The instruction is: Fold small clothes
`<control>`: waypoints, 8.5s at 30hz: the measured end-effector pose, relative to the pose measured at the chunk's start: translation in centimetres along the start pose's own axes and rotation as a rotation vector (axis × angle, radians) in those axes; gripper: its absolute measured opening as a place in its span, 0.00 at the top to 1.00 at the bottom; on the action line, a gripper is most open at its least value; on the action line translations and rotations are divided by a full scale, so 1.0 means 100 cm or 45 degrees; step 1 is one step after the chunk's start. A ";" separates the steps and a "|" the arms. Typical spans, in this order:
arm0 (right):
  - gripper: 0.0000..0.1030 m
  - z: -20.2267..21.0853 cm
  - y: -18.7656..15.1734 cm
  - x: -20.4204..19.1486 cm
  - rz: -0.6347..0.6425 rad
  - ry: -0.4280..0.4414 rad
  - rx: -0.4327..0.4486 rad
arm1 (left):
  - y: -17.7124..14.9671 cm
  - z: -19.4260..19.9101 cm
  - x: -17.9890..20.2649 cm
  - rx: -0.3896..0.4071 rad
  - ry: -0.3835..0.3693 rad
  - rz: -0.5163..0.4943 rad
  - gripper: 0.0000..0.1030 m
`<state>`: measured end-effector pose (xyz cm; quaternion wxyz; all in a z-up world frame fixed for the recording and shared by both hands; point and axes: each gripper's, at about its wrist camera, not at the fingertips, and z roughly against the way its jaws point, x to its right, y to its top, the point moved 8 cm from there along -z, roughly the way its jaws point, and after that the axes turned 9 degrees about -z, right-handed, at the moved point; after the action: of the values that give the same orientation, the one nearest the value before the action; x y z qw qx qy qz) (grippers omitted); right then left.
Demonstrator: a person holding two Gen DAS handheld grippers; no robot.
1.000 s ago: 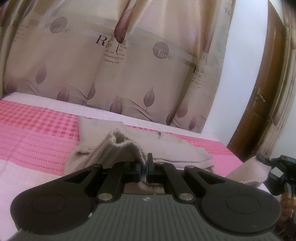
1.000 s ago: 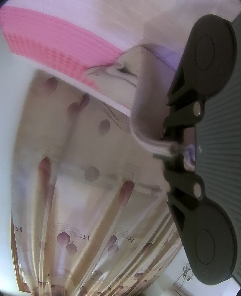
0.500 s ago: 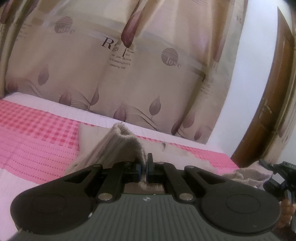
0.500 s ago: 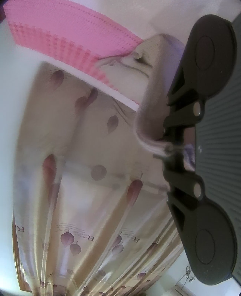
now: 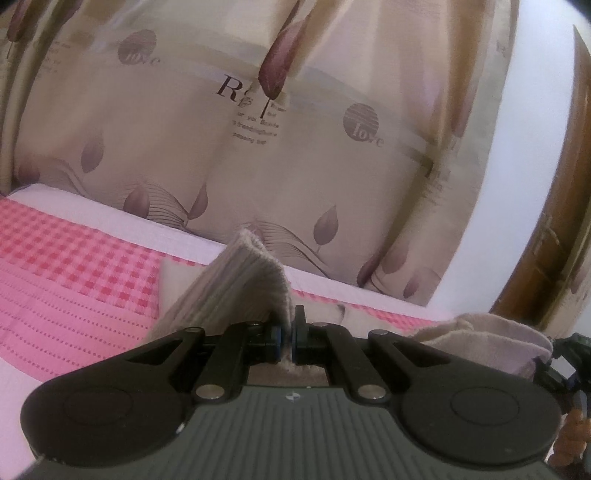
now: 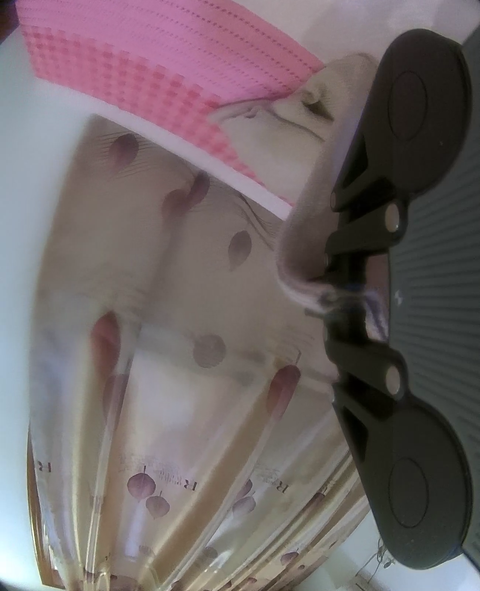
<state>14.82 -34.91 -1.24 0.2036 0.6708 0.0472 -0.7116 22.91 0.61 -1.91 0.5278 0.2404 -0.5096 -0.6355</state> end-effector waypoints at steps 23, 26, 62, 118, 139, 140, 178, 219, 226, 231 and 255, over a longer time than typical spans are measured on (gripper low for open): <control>0.92 -0.069 0.035 0.042 -0.010 -0.127 0.017 | 0.012 -0.084 -0.024 -0.026 0.150 0.002 0.97; 0.92 -0.078 0.038 0.052 -0.023 -0.153 0.020 | 0.010 -0.096 -0.027 -0.040 0.170 -0.006 0.97; 0.25 -0.119 0.067 0.100 -0.005 -0.231 0.118 | 0.005 -0.137 -0.076 -0.052 0.314 0.011 0.18; 0.00 -0.154 -0.075 0.084 1.319 -0.828 -0.284 | -0.047 -0.107 -0.125 -0.249 0.183 -0.040 0.00; 0.00 -0.155 -0.078 0.083 1.345 -0.844 -0.276 | -0.047 -0.112 -0.121 -0.308 0.004 -0.094 0.00; 0.00 -0.155 -0.078 0.083 1.343 -0.843 -0.276 | -0.046 -0.113 -0.120 -0.324 -0.074 -0.099 0.00; 0.00 -0.134 -0.063 0.069 1.137 -0.582 -0.235 | 0.028 -0.151 -0.032 -0.521 -0.422 -0.145 0.81; 0.05 -0.165 -0.090 0.059 0.203 -0.246 -0.485 | -0.080 -0.068 0.008 -0.096 -0.601 -0.037 0.21; 0.11 -0.200 -0.103 0.049 0.247 -0.257 -0.491 | -0.092 -0.071 0.029 -0.202 -0.758 -0.123 0.21; 0.62 -0.215 -0.115 0.056 0.440 -0.424 -0.504 | -0.095 -0.065 0.028 -0.192 -0.793 -0.121 0.15; 0.30 -0.213 -0.105 0.059 0.353 -0.374 -0.488 | -0.080 -0.068 -0.023 0.010 -0.568 0.156 0.00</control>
<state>30.88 -19.40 -11.21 0.4271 0.5097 0.0587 -0.7445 26.01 -0.56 -12.13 0.4387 0.0646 -0.6298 -0.6378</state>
